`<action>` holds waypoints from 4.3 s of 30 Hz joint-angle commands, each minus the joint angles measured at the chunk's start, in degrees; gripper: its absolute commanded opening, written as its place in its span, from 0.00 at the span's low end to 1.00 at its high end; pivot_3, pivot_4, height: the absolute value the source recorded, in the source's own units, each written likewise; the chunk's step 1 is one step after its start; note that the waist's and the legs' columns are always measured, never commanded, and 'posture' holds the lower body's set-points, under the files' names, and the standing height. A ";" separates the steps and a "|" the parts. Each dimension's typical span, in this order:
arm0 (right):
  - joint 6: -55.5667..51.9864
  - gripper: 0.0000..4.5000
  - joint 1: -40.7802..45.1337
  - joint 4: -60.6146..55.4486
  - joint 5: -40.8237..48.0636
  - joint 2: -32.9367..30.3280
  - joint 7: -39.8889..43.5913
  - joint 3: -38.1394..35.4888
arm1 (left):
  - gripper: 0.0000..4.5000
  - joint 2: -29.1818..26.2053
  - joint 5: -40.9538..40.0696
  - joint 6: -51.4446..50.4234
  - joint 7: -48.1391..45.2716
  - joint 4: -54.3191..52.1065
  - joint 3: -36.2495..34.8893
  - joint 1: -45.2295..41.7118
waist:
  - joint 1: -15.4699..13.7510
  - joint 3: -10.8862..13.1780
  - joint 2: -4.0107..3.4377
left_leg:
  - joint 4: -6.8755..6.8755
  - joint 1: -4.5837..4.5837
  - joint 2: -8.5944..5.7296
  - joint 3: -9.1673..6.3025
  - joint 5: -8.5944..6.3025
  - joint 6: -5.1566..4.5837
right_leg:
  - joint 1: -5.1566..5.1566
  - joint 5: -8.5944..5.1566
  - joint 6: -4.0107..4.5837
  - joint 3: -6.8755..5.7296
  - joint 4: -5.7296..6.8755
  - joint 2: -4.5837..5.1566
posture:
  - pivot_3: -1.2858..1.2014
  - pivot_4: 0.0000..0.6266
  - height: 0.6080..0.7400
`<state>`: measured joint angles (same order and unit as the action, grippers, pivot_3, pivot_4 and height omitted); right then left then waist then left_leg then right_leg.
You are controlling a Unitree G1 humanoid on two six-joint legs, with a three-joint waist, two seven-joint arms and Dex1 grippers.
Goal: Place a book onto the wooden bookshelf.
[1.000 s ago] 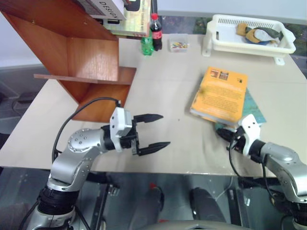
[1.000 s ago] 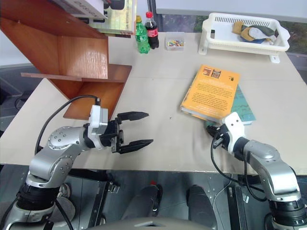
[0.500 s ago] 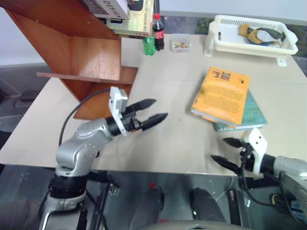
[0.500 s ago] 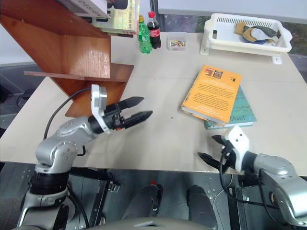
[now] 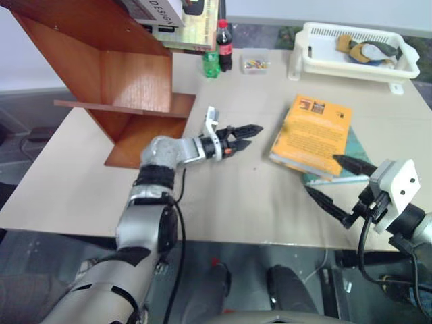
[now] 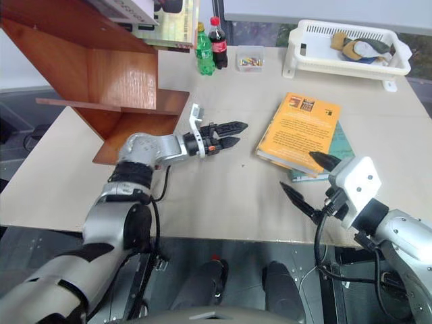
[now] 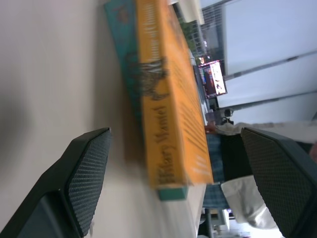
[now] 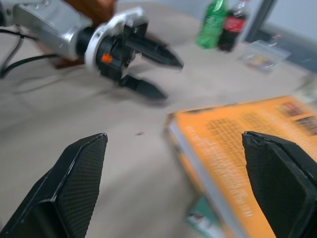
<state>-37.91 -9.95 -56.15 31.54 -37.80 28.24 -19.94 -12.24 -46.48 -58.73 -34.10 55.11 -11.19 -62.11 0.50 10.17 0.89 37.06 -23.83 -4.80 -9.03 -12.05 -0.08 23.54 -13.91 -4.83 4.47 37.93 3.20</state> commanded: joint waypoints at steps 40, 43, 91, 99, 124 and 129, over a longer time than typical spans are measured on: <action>15.97 1.00 -14.73 -3.85 7.71 -20.07 -26.04 -0.52 | 0.97 23.40 0.25 -15.56 22.35 -10.54 -22.70 3.25 | 0.26 0.00 0.08 | 0.11 0.11 -0.03 -0.08 -0.06 -0.12 | -0.14 0.00 -0.08 0.06 0.06 0.10 | 0.52 0.24 1.00; 14.61 1.00 -13.40 -3.85 8.23 -20.03 -25.92 -0.52 | 0.99 21.86 0.77 -14.73 22.49 -12.63 -21.04 3.37 | 0.07 0.00 0.08 | 0.12 0.11 0.00 0.02 -0.10 -0.18 | -0.16 0.00 -0.08 0.03 0.06 0.05 | 0.52 0.24 1.00; 15.37 1.00 -13.89 2.06 3.36 -16.00 -16.16 -6.34 | 0.19 -4.74 25.65 21.83 -16.35 -49.93 14.50 11.40 | 0.33 -0.06 0.13 | 0.12 0.27 0.09 0.08 -0.11 -0.20 | -0.26 0.04 -0.05 0.28 0.02 0.04 | 0.52 0.24 1.00; 13.26 1.00 -7.34 6.35 2.96 -14.45 -8.87 -5.29 | 0.19 -18.87 35.59 49.72 -22.71 -58.11 15.53 11.52 | -0.04 -0.05 0.13 | 0.12 0.21 0.07 0.20 -0.11 -0.21 | -0.28 0.03 -0.04 0.16 -0.05 0.07 | 0.52 0.24 1.00; 20.29 1.00 23.12 29.37 12.94 -7.51 22.28 1.59 | 0.19 -60.71 37.80 64.51 -36.85 -63.81 -12.98 30.40 | 1.81 0.11 0.01 | -0.01 0.20 0.20 0.22 -0.12 -0.23 | -0.16 0.02 -0.03 0.11 -0.01 -0.02 | 0.52 0.24 1.00; 18.76 1.00 26.99 28.94 15.83 -4.62 23.29 4.17 | 0.19 -61.96 42.20 72.55 -35.37 -57.41 -17.02 37.51 | 1.71 0.12 0.00 | -0.05 0.16 0.18 0.22 -0.12 -0.23 | -0.11 0.03 -0.02 0.11 -0.06 0.04 | 0.52 0.24 1.00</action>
<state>-18.92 16.16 -25.90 45.75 -42.48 51.10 -15.65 -72.60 -5.71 10.99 -70.46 -4.05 -24.94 -25.04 2.21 10.28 0.89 36.98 -23.68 -4.61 -8.81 -12.17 -0.31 23.45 -13.88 -4.84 4.59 37.87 3.24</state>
